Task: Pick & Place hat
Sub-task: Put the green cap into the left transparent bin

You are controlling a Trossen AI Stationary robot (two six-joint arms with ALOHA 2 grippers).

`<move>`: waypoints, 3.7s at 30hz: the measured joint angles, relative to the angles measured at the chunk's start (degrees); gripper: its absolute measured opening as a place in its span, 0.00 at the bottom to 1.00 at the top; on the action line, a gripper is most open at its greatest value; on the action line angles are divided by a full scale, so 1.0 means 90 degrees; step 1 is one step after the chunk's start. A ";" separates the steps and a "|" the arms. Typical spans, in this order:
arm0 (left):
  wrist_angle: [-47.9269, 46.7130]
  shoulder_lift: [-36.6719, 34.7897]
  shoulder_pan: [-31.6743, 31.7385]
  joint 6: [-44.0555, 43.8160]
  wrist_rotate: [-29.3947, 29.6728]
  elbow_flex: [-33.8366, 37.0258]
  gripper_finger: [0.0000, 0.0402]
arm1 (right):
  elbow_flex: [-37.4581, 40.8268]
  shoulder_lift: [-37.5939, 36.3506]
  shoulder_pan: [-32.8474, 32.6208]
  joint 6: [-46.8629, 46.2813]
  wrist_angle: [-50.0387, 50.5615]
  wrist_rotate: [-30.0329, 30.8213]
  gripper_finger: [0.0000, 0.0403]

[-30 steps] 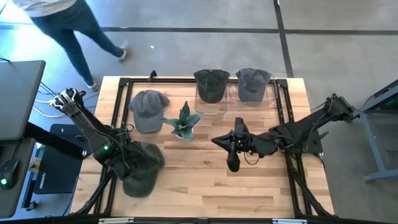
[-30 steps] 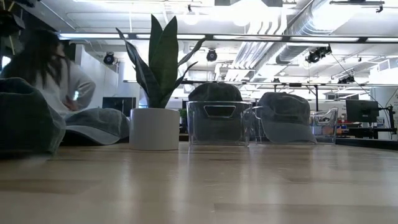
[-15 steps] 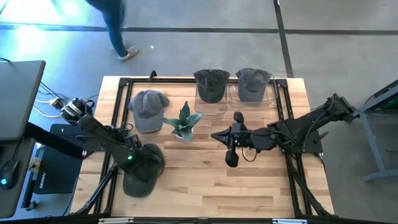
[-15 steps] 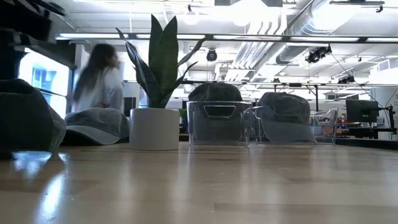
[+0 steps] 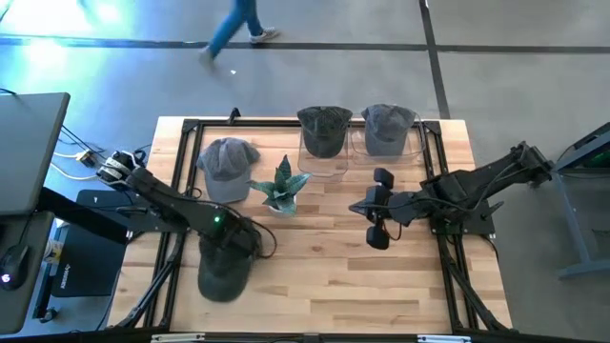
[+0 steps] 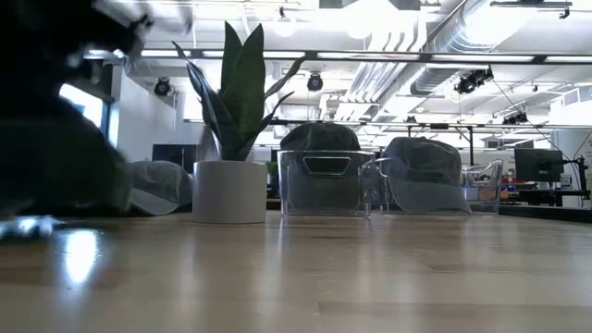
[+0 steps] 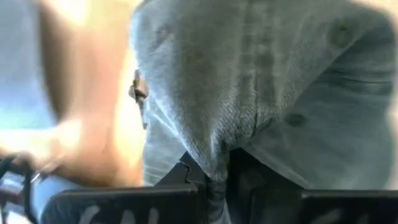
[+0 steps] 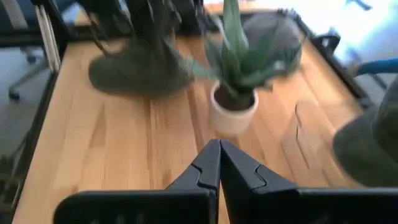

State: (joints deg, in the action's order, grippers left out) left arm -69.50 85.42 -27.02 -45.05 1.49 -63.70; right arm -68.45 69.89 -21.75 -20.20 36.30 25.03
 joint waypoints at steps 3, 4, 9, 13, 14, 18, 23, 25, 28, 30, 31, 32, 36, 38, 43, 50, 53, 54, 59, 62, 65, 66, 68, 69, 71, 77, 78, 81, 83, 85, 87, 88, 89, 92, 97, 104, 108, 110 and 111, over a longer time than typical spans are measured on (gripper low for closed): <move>0.0177 0.0001 0.0100 0.0574 -0.0562 -0.0857 0.02 | 0.0000 -0.0019 -0.0001 -0.0123 0.0507 -0.0307 0.00; 0.0278 -0.0004 0.0138 0.0699 -0.0686 -0.1138 0.03 | 0.0000 -0.0019 -0.0001 -0.0166 0.0606 -0.0421 0.00; 0.1479 -0.0008 0.0566 0.0961 -0.0656 -0.2086 0.04 | 0.0000 -0.0078 0.0054 -0.0419 0.0738 -0.0508 0.03; 0.2713 -0.0006 0.1146 0.0973 -0.0341 -0.2169 0.02 | 0.0000 -0.0320 0.0150 -0.0560 0.0653 -0.0770 0.10; 0.2925 -0.0006 0.1279 0.0967 -0.0287 -0.2169 0.02 | 0.0000 -0.0386 0.0178 -0.0640 0.0657 -0.0881 0.13; 0.3737 0.0277 0.1809 0.0989 -0.0315 -0.2179 0.02 | 0.0000 -0.0648 0.0225 -0.0675 0.0709 -0.1236 0.28; 0.4770 0.0716 0.2113 0.1320 -0.1172 -0.2193 0.04 | -0.0005 -0.0739 0.0270 0.0452 0.0263 -0.1592 0.48; 0.4763 0.0784 0.2129 0.1392 -0.1610 -0.2152 0.04 | -0.0007 -0.0602 0.0394 0.0926 -0.0006 -0.2094 0.53; 0.5596 0.1136 0.2130 0.1434 -0.2115 -0.2189 0.04 | -0.0012 -0.0269 0.0599 0.1428 -0.0139 -0.2698 0.58; 0.5619 0.1184 0.2127 0.1438 -0.2327 -0.2138 0.04 | -0.0005 -0.0085 0.0684 0.1903 -0.0146 -0.2829 0.58; 0.5791 0.1184 0.2126 0.1455 -0.2445 -0.2138 0.04 | 0.0001 -0.0007 0.0691 0.2161 -0.0184 -0.2855 0.58; 0.5919 0.1169 0.2119 0.1469 -0.2542 -0.2167 0.04 | 0.0002 0.0057 0.0691 0.2387 -0.0299 -0.2868 0.58; 0.5927 0.1152 0.2122 0.1483 -0.2625 -0.2175 0.04 | -0.0002 0.0188 0.0785 0.2745 -0.0638 -0.3334 0.59; 0.5942 0.1172 0.2127 0.1482 -0.2611 -0.2157 0.04 | -0.0002 0.0261 0.0895 0.2769 -0.0668 -0.3539 0.59; 0.6374 0.1157 0.2129 0.1634 -0.2843 -0.2165 0.04 | -0.0002 0.0394 0.1276 0.2977 -0.0799 -0.3632 0.59; 0.6587 0.1157 0.2127 0.1646 -0.2952 -0.2165 0.04 | -0.0002 0.0692 0.1790 0.3582 -0.1235 -0.4781 0.59; 0.6602 0.1157 0.2127 0.1646 -0.2946 -0.2165 0.04 | -0.0002 0.0820 0.1827 0.4047 -0.1288 -0.5036 0.59; 0.6599 0.1157 0.2127 0.1646 -0.2946 -0.2165 0.04 | -0.0002 0.0872 0.1825 0.4111 -0.1317 -0.5151 0.59; 0.6575 0.1157 0.2127 0.1643 -0.2949 -0.2165 0.04 | -0.0002 0.1102 0.1820 0.3912 -0.1295 -0.6082 0.57; 0.6565 0.1157 0.2127 0.1643 -0.2956 -0.2165 0.04 | -0.0002 0.1127 0.1805 0.3507 -0.1219 -0.6547 0.51; 0.6563 0.1157 0.2124 0.1652 -0.2959 -0.2165 0.04 | -0.0004 0.1076 0.1757 0.3160 -0.1102 -0.6686 0.39; 0.6563 0.1157 0.2124 0.1691 -0.2960 -0.2165 0.05 | -0.0002 0.1065 0.1741 0.3042 -0.1050 -0.6705 0.34; 0.6567 0.1157 0.2129 0.1800 -0.3005 -0.2165 0.07 | -0.0007 0.1011 0.1694 0.2733 -0.0972 -0.6731 0.21; 0.6565 0.1157 0.2129 0.1820 -0.3038 -0.2165 0.10 | -0.0007 0.0999 0.1663 0.2567 -0.0908 -0.6763 0.15; 0.6556 0.1155 0.2129 0.1822 -0.3090 -0.2165 0.18 | -0.0007 0.0984 0.1570 0.2229 -0.0787 -0.6815 0.04; 0.6311 0.1150 0.2129 0.1946 -0.3369 -0.2168 0.47 | -0.0006 0.0881 0.0863 0.1759 -0.0171 -0.5335 0.02; 0.6189 0.1148 0.2127 0.1981 -0.3355 -0.2169 0.52 | -0.0002 0.0857 0.0754 0.1681 -0.0072 -0.5072 0.01; 0.5722 0.1148 0.2122 0.1979 -0.2881 -0.2169 0.62 | 0.0057 0.0695 0.0486 0.1401 -0.0124 -0.4322 0.03; 0.5540 0.1148 0.2064 0.1985 -0.2426 -0.2169 0.65 | 0.0424 0.0433 0.0340 0.1104 -0.0656 -0.3790 0.02; 0.5504 0.1148 0.2016 0.2040 -0.1954 -0.2169 0.66 | 0.1066 0.0105 0.0207 0.0637 -0.1589 -0.3361 0.01; 0.5569 0.1148 0.1908 0.2167 -0.1480 -0.2169 0.65 | 0.1781 -0.0227 0.0064 0.0127 -0.2576 -0.2890 0.02; 0.5615 0.1148 0.1858 0.2210 -0.1251 -0.2169 0.65 | 0.2124 -0.0387 0.0002 -0.0057 -0.3069 -0.2672 0.02; 0.5683 0.1148 0.1814 0.2269 -0.1025 -0.2169 0.64 | 0.2426 -0.0526 -0.0051 -0.0187 -0.3552 -0.2477 0.02; 0.6028 0.1149 0.1729 0.2482 -0.0605 -0.2169 0.63 | 0.3175 -0.0851 -0.0133 -0.0439 -0.4726 -0.2120 0.01; 0.6598 0.1597 0.1709 0.2662 -0.0758 -0.2134 0.63 | 0.3783 -0.1257 -0.0147 -0.0944 -0.5706 -0.1838 0.02; 0.6874 0.1827 0.1704 0.2402 -0.2012 -0.2145 0.53 | 0.3827 -0.1828 -0.0176 -0.1043 -0.5388 -0.1773 0.02; 0.7433 0.1727 0.1716 0.2262 -0.2724 -0.2179 0.35 | 0.3825 -0.1976 -0.0174 -0.1044 -0.5279 -0.2097 0.02; 0.7345 0.1588 0.1714 0.2266 -0.3002 -0.2165 0.25 | 0.3825 -0.1975 -0.0174 -0.1045 -0.5203 -0.2397 0.02; 0.7369 0.1562 0.1714 0.2268 -0.3144 -0.2182 0.20 | 0.3825 -0.1973 -0.0174 -0.1046 -0.5141 -0.2525 0.03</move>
State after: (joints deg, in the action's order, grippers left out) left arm -3.18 99.47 -11.60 -24.64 -26.81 -83.34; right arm -34.02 52.13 -23.31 -29.61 -9.98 2.30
